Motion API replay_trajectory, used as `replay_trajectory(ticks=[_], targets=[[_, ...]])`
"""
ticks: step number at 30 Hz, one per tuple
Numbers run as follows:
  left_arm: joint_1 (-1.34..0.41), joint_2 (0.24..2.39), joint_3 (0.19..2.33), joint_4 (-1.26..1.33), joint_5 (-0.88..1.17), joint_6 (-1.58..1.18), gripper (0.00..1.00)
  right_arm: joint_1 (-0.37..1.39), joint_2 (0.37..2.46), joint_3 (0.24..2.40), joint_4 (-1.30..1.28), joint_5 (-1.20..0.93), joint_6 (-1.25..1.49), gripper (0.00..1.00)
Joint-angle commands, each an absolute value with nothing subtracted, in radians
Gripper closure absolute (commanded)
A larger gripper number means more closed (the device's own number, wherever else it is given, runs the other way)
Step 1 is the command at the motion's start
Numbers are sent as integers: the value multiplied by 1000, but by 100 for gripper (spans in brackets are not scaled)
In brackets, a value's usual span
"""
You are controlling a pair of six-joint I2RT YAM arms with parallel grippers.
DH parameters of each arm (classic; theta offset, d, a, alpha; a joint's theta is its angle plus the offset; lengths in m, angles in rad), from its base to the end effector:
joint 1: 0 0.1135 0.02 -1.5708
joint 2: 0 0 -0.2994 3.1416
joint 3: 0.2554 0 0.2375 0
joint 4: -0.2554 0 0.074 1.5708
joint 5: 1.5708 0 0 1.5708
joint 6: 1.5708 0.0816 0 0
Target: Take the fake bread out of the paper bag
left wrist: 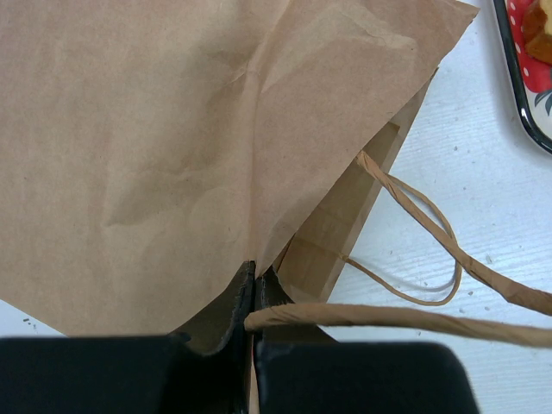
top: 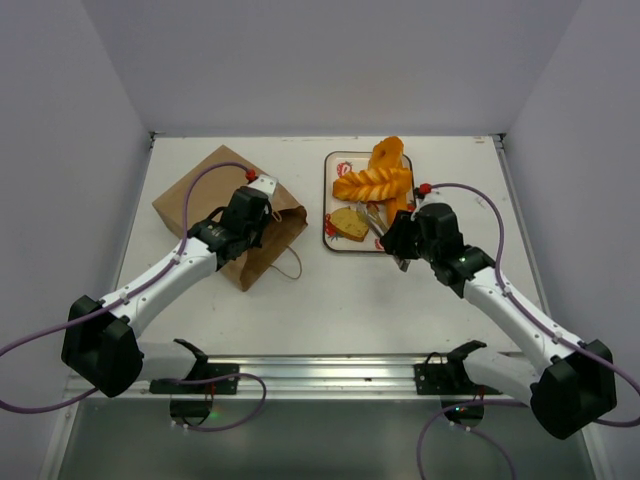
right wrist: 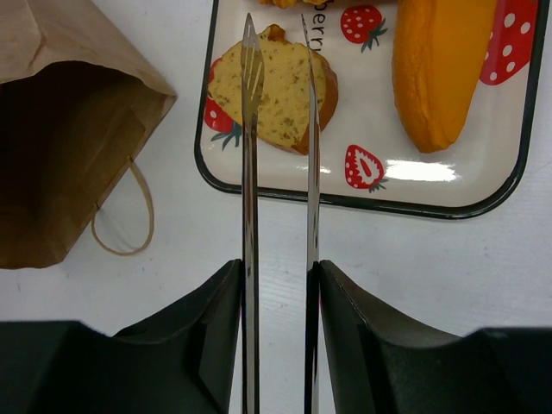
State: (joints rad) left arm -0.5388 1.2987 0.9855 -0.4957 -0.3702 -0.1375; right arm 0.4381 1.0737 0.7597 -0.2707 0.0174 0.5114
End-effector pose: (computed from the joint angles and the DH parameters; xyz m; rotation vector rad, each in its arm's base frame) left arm 0.2557 -0.1185 0.2796 0.2902 2.2949 0.1010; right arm 0.2216 0.1022 0.2769 0.0910 2.2015 0.5241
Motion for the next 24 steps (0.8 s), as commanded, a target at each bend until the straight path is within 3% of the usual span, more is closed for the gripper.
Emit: replay_trajectory(ticks=[1,24], targets=[[-535,1281,1003,-495,-354,-137,100,437,1046,773,-262,55,494,57],[-534,1278,1008,-499,-353,-133,100,445,950,732,-272,-38,488,60]])
